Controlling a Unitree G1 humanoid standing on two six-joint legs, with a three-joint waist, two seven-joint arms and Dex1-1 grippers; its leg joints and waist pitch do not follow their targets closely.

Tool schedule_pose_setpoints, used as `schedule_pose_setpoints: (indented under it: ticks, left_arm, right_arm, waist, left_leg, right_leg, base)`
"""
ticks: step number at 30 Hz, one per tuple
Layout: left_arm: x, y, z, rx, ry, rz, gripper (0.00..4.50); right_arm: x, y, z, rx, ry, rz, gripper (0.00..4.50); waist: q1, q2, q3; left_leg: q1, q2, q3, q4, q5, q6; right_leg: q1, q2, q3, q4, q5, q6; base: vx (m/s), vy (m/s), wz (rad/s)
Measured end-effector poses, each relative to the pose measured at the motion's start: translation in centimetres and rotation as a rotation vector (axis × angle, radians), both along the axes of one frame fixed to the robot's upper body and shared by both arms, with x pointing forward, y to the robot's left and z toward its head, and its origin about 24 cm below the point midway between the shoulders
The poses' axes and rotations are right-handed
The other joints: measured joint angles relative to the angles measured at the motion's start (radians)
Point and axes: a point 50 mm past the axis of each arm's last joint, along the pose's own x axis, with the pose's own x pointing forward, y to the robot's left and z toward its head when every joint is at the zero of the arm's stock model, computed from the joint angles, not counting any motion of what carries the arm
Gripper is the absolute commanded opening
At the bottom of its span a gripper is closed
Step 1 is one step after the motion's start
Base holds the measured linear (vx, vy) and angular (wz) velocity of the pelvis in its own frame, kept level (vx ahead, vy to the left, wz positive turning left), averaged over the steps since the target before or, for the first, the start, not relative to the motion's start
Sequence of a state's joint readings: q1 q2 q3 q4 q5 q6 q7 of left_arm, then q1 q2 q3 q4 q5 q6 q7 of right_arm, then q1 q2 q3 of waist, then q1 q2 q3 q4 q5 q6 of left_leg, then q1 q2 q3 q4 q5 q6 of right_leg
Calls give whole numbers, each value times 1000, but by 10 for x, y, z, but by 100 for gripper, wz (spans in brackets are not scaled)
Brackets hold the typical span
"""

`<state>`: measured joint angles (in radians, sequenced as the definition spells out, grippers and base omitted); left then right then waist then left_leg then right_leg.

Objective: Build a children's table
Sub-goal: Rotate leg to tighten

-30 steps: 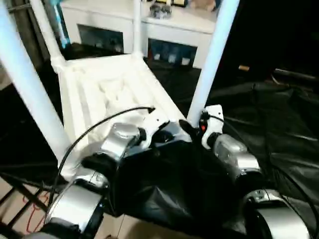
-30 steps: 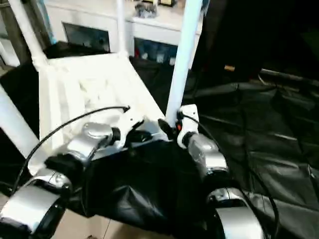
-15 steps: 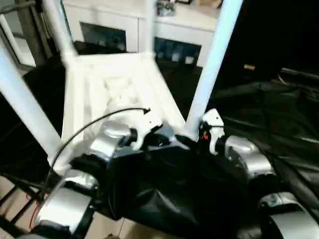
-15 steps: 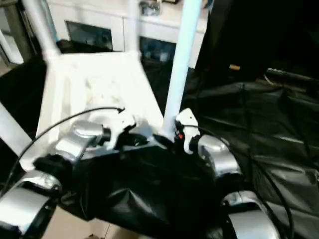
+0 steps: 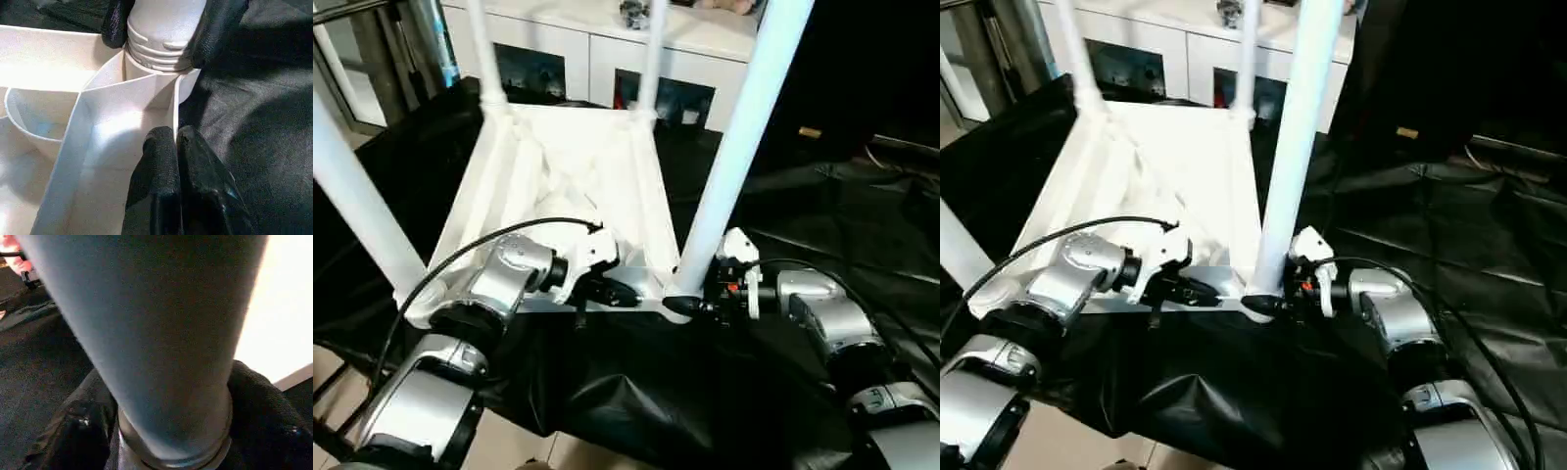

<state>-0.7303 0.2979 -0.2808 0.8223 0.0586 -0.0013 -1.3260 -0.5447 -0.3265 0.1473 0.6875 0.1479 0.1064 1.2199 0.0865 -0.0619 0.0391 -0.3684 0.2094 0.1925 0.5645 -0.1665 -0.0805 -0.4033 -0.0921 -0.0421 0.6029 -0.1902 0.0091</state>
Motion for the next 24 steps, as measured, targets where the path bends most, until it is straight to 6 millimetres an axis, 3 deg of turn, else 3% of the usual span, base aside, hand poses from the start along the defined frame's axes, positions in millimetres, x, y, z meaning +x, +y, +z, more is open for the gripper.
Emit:
schedule_pose_setpoints:
  ticks: [6,9,13,16,21,22,24]
  left_arm:
    - [0,-3,-2,-9,7,14,0]
    - [5,-8,-5,-12,-14,108,0]
    - [14,-23,-9,-21,-55,278,0]
    - [19,-37,-10,-17,-73,366,0]
    - [20,-39,-11,-6,-93,392,0]
    - [19,-39,-11,-6,-93,392,0]
    - [19,-39,-11,-8,-91,384,0]
  right_arm:
    - [-3,-2,-3,17,20,-34,274]
    - [4,0,-8,31,3,-185,272]
    - [22,11,-14,33,-9,-485,272]
    - [32,20,-15,33,-3,-670,272]
    - [35,28,-16,30,-26,-741,272]
    - [35,28,-16,30,-37,-740,340]
    - [34,28,-16,27,-46,-732,340]
  waist:
    - [4,0,0]
    - [-1,-1,-1]
    - [-31,-1,-1]
    - [-41,-1,-1]
    - [-49,0,-1]
    - [-50,0,-1]
    - [-51,0,-1]
  left_leg:
    - [2,0,1,0,0,0]
    - [5,0,1,1,0,0]
    - [6,-1,-3,0,0,0]
    - [5,-2,-6,0,0,0]
    - [4,-2,-7,0,0,0]
    - [4,-2,-8,0,0,0]
    - [3,-3,-8,0,0,0]
  right_leg:
    - [1,0,1,0,0,0]
    - [3,-1,2,1,1,-2]
    - [3,-1,3,-3,-1,2]
    - [1,-1,2,-7,-1,2]
    - [1,-1,1,-8,-1,2]
    - [1,-1,1,-8,-1,2]
    - [1,-1,1,-8,-1,2]
  base:
    - [0,0,0]
    - [0,0,0]
    - [-41,3,-5]
    - [0,0,0]
    - [0,0,0]
    - [0,0,0]
    - [0,0,0]
